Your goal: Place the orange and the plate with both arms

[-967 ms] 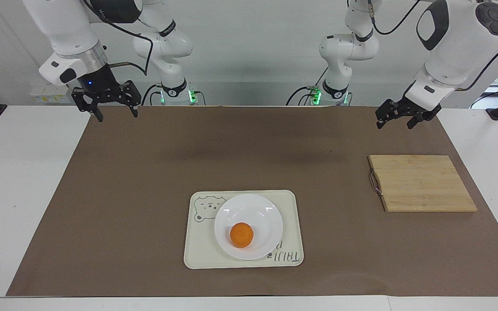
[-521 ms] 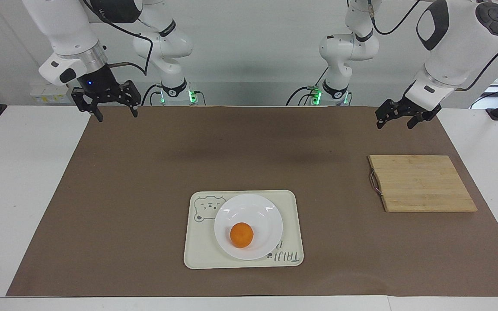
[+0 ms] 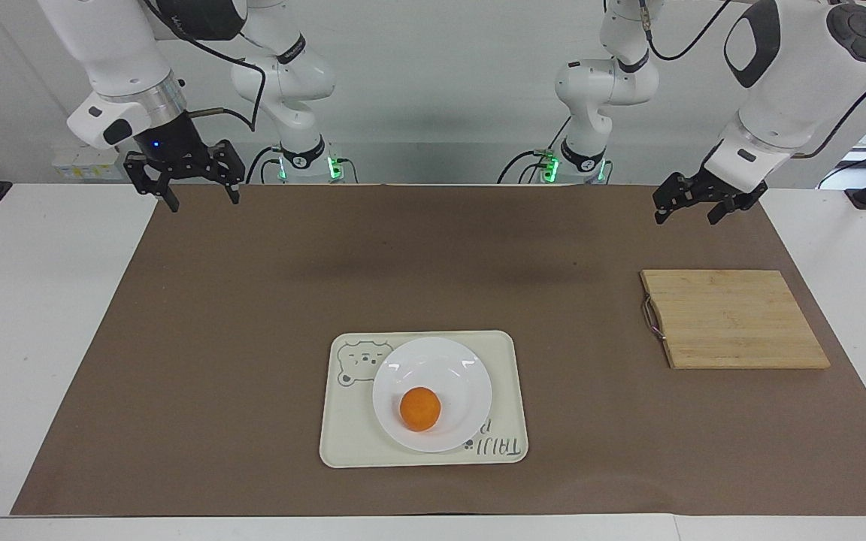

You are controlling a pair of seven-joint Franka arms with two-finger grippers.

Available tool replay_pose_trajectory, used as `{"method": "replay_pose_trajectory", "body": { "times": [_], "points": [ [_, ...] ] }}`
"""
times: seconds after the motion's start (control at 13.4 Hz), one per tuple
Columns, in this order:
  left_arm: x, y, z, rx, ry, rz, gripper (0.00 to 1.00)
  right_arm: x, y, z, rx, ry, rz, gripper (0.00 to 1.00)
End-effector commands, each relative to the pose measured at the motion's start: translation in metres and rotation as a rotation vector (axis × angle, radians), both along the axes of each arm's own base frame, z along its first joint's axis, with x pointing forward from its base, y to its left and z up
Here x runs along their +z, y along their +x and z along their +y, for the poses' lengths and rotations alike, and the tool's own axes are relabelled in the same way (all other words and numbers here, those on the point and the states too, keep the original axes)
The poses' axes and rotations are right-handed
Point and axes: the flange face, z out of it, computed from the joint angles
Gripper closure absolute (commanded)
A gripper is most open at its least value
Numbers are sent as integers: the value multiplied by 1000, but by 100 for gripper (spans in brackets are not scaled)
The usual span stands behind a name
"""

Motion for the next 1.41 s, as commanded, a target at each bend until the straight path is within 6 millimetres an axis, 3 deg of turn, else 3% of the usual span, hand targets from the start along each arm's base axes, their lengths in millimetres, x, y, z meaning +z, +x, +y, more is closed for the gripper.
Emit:
{"method": "replay_pose_trajectory", "body": {
  "times": [0.0, 0.37, 1.34],
  "points": [
    [2, -6, 3, -1, 11, 3, 0, 3, -3, -3, 14, -11, 4, 0],
    [24, -4, 5, 49, 4, -42, 0, 3, -3, -2, 16, -11, 4, 0],
    [39, -14, 9, 83, 7, -61, 0, 3, -3, -2, 16, -11, 4, 0]
  ]
}}
